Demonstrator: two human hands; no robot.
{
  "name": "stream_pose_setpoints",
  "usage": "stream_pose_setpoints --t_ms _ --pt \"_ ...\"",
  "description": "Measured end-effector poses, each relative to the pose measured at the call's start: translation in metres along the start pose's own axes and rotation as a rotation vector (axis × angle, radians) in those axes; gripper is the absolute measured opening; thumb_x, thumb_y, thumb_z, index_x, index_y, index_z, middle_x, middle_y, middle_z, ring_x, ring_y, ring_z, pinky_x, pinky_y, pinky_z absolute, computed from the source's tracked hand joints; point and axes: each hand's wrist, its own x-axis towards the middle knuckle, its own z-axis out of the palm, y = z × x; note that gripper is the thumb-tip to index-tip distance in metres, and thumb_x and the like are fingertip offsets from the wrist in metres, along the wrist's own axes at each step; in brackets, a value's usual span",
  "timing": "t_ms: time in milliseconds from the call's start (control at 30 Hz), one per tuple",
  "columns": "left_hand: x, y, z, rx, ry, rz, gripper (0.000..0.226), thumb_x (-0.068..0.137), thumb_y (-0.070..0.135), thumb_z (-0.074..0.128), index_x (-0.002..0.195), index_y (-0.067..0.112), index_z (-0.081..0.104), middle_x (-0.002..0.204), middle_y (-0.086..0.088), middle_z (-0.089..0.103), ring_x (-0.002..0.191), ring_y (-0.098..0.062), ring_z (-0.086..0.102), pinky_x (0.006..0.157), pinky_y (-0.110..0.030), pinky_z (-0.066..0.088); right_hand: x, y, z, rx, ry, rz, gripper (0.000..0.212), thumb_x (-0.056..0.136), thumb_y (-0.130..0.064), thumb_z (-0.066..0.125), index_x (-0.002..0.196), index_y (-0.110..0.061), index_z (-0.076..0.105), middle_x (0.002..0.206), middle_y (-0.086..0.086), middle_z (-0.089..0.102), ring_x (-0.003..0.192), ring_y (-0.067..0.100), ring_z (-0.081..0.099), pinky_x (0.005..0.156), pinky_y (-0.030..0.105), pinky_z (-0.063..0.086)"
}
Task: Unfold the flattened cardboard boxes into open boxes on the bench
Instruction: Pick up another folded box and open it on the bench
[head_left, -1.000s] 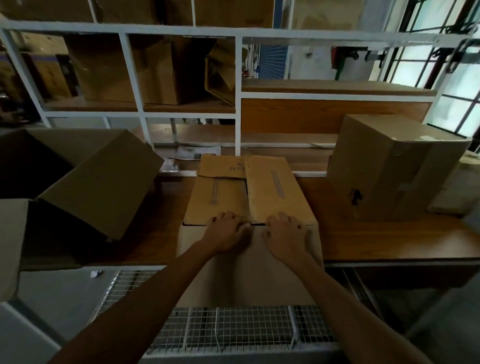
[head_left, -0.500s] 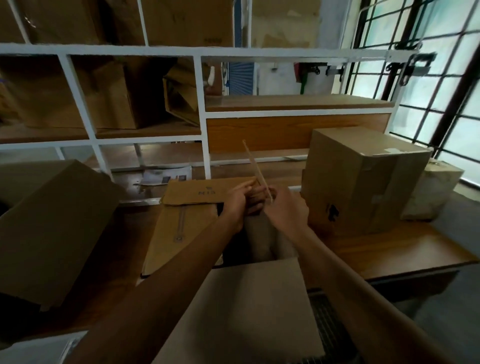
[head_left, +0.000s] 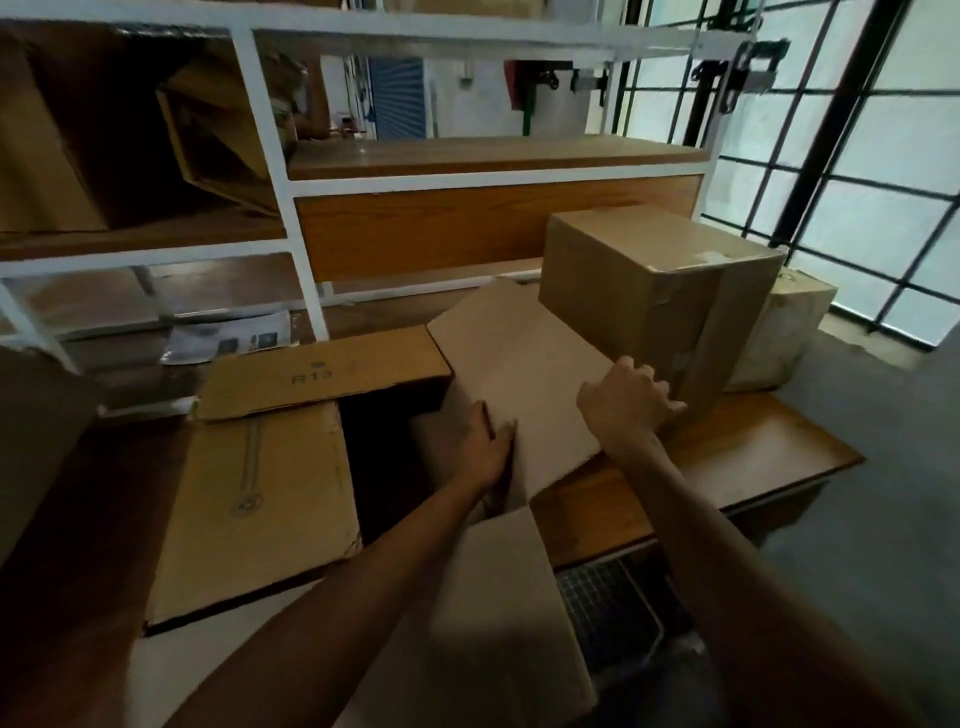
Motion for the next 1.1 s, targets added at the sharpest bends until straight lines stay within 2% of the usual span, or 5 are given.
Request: stream_pose_setpoints --t_ms 267,600,800,933,1100 --pt "0.020 -0.015 -0.006 0.061 -0.017 -0.044 0.062 0.094 0.034 0.059 0.150 0.024 0.032 0.147 -0.001 0.046 0.132 -0.023 0.048 0.105 -0.039 0.044 -0.021 0.008 0.130 0.240 -0.738 -0.299 0.044 0.106 -0.031 0.036 0.102 0.002 0.064 0.109 0.021 0.067 0.096 0.036 0.062 0.083 0.041 0.048" --pt "0.055 -0.030 -0.077 0.042 0.217 -0.323 0.047 0.102 0.041 0.037 0.136 0.009 0.048 0.135 -0.012 0.054 0.123 -0.031 0.052 0.096 -0.035 0.042 0.013 -0.095 0.108 0.473 -0.393 -0.596 0.023 0.098 -0.026 0.051 0.094 -0.012 0.069 0.085 -0.001 0.061 0.078 0.013 0.055 0.076 0.032 0.044" --pt "0.086 -0.043 -0.148 0.425 0.463 -0.099 0.036 0.092 0.019 0.053 0.126 0.009 0.057 0.123 -0.014 0.060 0.113 -0.031 0.056 0.092 -0.037 0.046 0.019 -0.163 0.129 0.148 -0.267 -1.052 0.034 0.090 -0.036 0.053 0.119 -0.024 0.066 0.136 0.005 0.055 0.128 0.029 0.047 0.104 0.041 0.042" --pt "0.114 -0.029 -0.195 0.579 0.649 0.203 0.032 0.086 0.014 0.058 0.117 0.013 0.063 0.119 -0.009 0.063 0.110 -0.028 0.058 0.095 -0.042 0.048 0.038 -0.210 0.122 0.109 -0.361 -1.036 0.059 0.093 -0.035 0.053 0.149 -0.026 0.035 0.163 0.013 0.014 0.149 0.039 0.011 0.116 0.053 0.029" --pt "0.164 -0.049 -0.272 0.810 0.565 0.076 0.043 0.090 0.032 0.054 0.131 0.023 0.049 0.141 -0.006 0.046 0.128 -0.027 0.046 0.104 -0.040 0.042 0.074 -0.265 0.138 0.048 -0.329 -0.961 0.063 0.093 -0.037 0.055 0.150 -0.025 0.033 0.164 0.011 0.013 0.150 0.036 0.010 0.117 0.051 0.024"
